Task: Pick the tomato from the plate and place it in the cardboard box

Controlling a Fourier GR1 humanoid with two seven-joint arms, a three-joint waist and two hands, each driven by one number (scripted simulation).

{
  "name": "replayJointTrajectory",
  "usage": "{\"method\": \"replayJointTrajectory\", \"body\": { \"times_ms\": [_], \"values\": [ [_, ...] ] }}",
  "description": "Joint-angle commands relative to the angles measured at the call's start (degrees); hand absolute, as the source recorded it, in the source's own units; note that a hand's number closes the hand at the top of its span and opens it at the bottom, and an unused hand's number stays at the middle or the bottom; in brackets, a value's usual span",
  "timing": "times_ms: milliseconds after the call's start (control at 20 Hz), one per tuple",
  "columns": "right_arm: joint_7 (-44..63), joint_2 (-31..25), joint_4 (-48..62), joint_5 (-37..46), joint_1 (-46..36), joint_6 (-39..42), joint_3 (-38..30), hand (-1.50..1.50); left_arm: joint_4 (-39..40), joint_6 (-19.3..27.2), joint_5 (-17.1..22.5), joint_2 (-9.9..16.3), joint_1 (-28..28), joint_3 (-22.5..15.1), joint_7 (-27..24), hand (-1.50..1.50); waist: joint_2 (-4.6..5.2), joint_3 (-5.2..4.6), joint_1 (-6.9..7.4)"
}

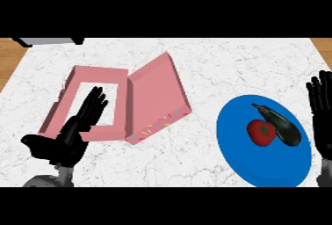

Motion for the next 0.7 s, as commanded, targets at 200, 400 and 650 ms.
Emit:
{"method": "replayJointTrajectory", "body": {
  "times_ms": [200, 400, 650],
  "values": [
    [-26.7, -2.7, 1.6, -8.5, 6.3, 16.1, -11.6, -1.5, 5.4, 3.2, -11.5, 10.3, 0.9, 3.4, -1.4, 0.0, 0.21, -2.31, -2.4],
    [-32.5, 1.0, 14.5, -7.9, 10.2, 8.3, -21.0, -1.5, 6.6, 2.9, -12.4, 11.1, 1.1, 2.9, -1.1, 0.0, 1.57, -2.23, -2.19],
    [-57.4, -1.1, 18.0, -4.1, 13.1, 22.2, -21.9, -1.5, 9.4, 3.1, -14.2, 10.9, 0.5, 2.2, -1.8, 0.0, 1.05, -2.54, -1.91]
  ]
}}
